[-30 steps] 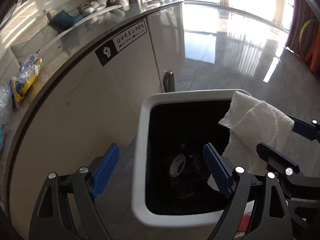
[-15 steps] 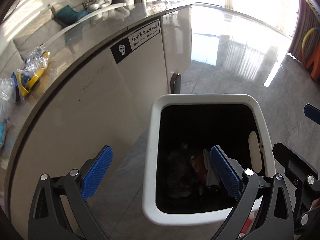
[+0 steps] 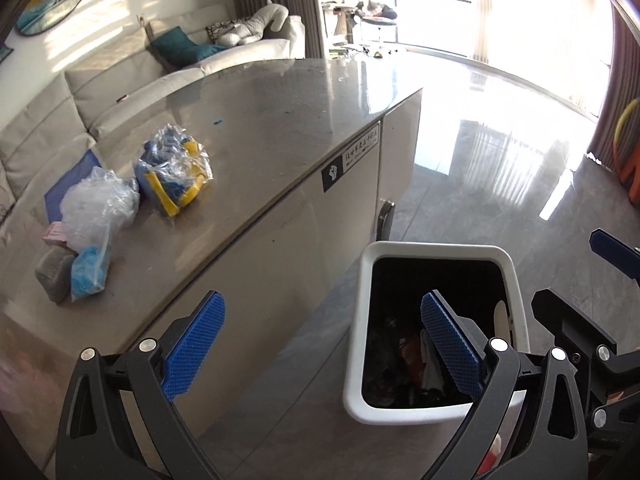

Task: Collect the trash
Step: 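Return both tools to the table toward the grey sponge, then grasp the grey sponge with the left tool while the right tool grasps a clear plastic bag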

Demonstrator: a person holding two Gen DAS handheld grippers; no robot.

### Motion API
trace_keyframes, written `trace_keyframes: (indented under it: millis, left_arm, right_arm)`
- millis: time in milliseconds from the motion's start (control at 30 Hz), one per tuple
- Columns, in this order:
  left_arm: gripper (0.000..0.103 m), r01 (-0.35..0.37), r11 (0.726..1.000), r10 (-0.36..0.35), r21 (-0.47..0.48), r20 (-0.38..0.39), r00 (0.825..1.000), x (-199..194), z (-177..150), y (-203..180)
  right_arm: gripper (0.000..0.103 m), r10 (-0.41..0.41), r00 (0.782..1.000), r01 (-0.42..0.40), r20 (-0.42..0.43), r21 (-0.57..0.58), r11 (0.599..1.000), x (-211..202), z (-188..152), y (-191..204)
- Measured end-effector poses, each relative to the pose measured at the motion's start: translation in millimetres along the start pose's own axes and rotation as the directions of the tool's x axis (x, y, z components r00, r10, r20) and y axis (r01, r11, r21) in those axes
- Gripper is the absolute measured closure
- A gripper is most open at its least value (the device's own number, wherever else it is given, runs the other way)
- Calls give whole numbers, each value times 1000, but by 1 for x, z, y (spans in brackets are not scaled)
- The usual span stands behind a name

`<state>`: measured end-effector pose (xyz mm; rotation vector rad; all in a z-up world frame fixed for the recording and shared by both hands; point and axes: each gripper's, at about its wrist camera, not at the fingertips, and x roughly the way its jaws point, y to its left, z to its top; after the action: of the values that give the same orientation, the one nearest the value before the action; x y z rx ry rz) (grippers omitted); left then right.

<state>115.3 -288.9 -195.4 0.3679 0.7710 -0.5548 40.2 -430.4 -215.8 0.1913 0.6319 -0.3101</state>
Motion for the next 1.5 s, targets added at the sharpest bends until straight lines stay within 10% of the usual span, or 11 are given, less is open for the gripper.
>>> trace_keyframes:
  millis: [800,1400,1500]
  left_arm:
    - [5,-250,924,273,-291,43,961,-35,2,219]
    - [5,-179,904,159,-388,-82,984,37,-2,292]
    - [6,-124,901,99,-417,-82,992,44,-3,297]
  right_arm:
    - [4,333,941,-308,52,-272,912,47,101,200]
    - [5,365,925,-378,-103,-318,870,119,115,247]
    - [41,350,928,-374,-130,-339,864,123,111,254]
